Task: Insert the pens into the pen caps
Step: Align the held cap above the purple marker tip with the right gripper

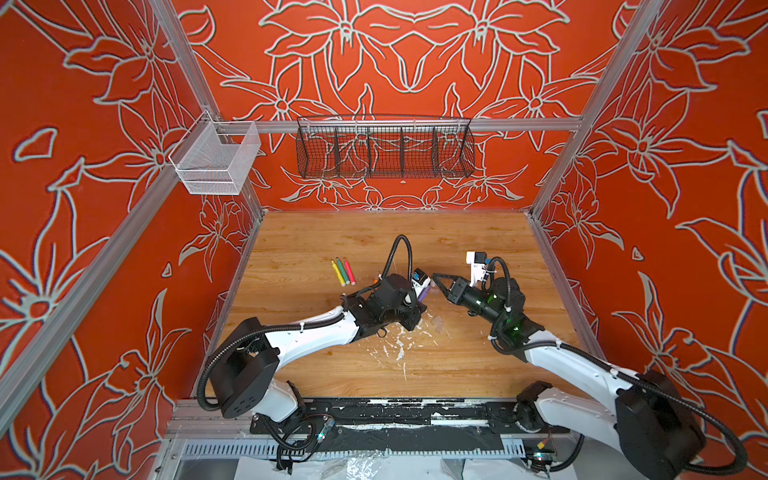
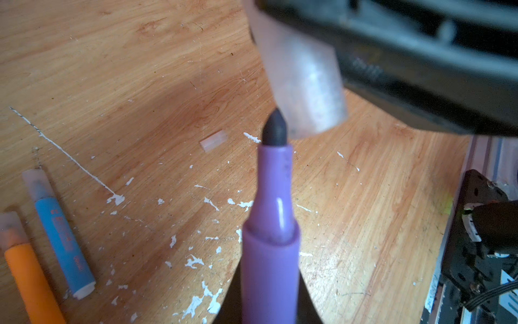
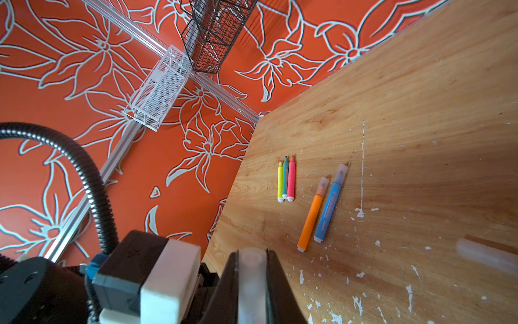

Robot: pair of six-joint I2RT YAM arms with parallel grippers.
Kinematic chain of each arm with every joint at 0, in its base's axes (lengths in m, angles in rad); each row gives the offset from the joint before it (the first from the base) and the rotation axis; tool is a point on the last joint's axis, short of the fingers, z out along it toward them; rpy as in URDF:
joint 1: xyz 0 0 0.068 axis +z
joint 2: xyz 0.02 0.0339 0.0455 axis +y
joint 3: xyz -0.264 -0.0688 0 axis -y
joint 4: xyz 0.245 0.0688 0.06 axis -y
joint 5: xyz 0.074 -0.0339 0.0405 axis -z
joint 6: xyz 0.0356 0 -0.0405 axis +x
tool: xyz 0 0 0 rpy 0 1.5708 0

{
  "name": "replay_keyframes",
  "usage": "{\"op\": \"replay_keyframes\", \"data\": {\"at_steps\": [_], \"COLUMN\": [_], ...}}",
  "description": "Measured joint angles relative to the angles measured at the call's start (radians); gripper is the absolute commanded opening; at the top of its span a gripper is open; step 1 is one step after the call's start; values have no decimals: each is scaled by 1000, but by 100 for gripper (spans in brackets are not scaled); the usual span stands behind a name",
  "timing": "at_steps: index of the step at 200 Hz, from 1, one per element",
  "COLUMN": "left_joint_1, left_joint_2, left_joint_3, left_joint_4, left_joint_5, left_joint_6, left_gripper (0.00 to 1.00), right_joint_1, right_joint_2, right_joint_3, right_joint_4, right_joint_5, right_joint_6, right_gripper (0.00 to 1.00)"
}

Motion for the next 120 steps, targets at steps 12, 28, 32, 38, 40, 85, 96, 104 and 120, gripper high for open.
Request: {"op": "replay_keyframes", "data": {"at_steps": [12, 28, 32, 38, 40, 85, 96, 104, 120], "left_joint_1": [0, -2, -2, -2, -3, -3, -3, -4, -4], "left_joint_2": [0, 0, 0, 0, 0, 0, 0, 0, 0], "left_joint_3": [0, 0, 0, 0, 0, 0, 0, 0, 0], "left_joint_4": [0, 2, 2, 3, 2, 3, 3, 3, 3], "left_joint_5": [0, 6, 8, 11, 11, 25, 26, 26, 26], "left_joint_6": [0, 1, 1, 1, 1, 1, 2, 2, 2], "left_gripper": [0, 0, 0, 0, 0, 0, 0, 0, 0], "right_joint_1": [0, 3, 4, 6, 6, 7, 7, 7, 11], "right_joint_2": [-6, -29, -38, -50, -55, -70, -57, -48, -26], "right_joint_3": [0, -1, -2, -5, -6, -17, -17, -17, -17], "right_joint_4": [-7, -22, -23, -23, -23, -17, -14, -13, -9], "right_joint_5": [6, 24, 30, 39, 43, 81, 81, 79, 72], "right_joint_6": [0, -2, -3, -3, -4, -5, -5, -5, -5], "right_gripper": [5, 6, 6, 6, 6, 3, 2, 1, 1]}}
